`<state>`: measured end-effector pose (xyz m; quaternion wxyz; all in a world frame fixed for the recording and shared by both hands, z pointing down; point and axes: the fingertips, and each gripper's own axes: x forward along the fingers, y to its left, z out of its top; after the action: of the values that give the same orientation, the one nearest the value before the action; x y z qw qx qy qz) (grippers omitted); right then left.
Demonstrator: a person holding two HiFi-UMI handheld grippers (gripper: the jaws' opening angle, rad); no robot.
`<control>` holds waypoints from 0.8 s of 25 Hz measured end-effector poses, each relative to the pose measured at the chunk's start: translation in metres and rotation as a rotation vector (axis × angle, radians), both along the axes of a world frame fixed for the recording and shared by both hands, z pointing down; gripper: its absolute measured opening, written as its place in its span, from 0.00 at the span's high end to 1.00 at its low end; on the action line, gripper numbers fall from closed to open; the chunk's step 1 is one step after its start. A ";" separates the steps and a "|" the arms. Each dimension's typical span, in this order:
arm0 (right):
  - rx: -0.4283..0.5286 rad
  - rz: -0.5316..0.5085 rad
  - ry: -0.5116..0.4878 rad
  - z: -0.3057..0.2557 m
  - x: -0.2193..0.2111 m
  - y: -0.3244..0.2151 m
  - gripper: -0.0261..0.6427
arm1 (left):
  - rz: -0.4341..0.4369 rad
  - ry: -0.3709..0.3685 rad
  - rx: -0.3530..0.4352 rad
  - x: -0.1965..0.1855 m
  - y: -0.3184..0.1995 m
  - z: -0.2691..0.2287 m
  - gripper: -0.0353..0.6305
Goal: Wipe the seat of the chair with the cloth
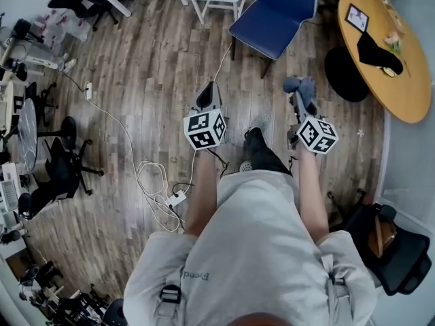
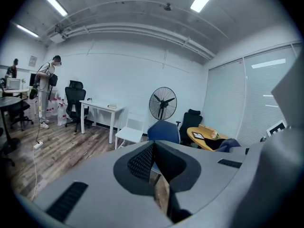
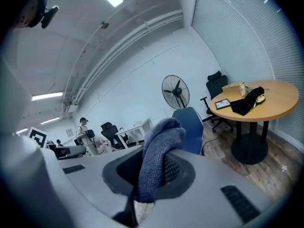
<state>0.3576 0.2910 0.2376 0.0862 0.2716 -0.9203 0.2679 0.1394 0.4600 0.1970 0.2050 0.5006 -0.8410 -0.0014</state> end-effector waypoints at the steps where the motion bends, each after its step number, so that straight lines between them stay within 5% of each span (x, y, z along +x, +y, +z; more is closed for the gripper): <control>1: 0.001 -0.004 -0.001 -0.001 -0.008 -0.006 0.89 | -0.010 -0.001 0.005 -0.009 -0.006 -0.003 0.91; 20: -0.132 0.132 -0.142 0.000 -0.100 -0.191 0.89 | 0.051 -0.130 -0.069 -0.102 -0.188 -0.037 0.91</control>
<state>0.2573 0.1004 0.2381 0.0208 0.3059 -0.8845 0.3516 0.0376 0.2724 0.1601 0.1670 0.5136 -0.8391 0.0651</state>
